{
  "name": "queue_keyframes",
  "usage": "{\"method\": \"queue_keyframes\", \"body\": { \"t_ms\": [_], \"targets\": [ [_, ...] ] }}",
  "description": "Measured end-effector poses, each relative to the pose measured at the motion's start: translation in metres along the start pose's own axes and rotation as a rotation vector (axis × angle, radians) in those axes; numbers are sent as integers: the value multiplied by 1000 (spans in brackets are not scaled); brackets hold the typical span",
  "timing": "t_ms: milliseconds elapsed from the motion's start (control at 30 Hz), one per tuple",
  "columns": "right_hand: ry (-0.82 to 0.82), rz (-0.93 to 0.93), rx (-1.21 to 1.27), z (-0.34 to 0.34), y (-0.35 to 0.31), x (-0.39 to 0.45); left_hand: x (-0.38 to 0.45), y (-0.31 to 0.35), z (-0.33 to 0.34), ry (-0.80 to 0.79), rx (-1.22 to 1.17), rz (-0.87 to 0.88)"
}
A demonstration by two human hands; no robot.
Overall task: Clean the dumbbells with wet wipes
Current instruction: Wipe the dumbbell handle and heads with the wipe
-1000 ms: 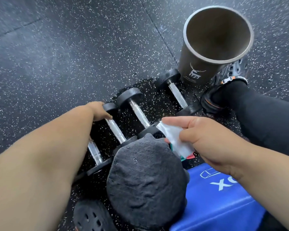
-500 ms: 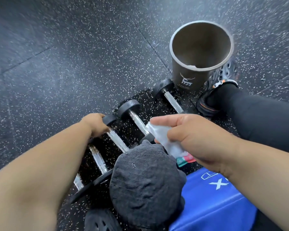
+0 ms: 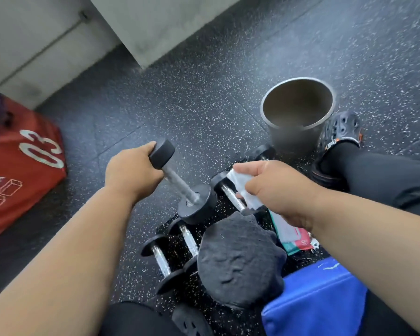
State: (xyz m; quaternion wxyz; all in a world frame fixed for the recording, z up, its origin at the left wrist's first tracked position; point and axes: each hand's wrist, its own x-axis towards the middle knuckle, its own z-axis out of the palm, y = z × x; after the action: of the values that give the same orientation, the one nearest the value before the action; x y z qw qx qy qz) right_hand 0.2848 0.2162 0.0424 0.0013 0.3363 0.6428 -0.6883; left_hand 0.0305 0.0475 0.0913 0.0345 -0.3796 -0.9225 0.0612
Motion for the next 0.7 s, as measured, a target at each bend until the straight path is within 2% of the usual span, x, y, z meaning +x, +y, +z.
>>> {"method": "queue_keyframes", "body": {
  "t_ms": [133, 233, 500, 700],
  "targets": [
    [-6, -22, -29, -6, -10, -19, -44, 24, -60, 99, -76, -6],
    [-10, -56, -44, -10, -11, -29, -73, 50, -76, 98, -145, -10],
    [-71, -93, -225, -4, -3, -53, -128, 105, -38, -72, -310, 4],
    [-100, -78, -235, 10, 9, -46, -126, 103, -35, -56, -387, 45]
  ]
}}
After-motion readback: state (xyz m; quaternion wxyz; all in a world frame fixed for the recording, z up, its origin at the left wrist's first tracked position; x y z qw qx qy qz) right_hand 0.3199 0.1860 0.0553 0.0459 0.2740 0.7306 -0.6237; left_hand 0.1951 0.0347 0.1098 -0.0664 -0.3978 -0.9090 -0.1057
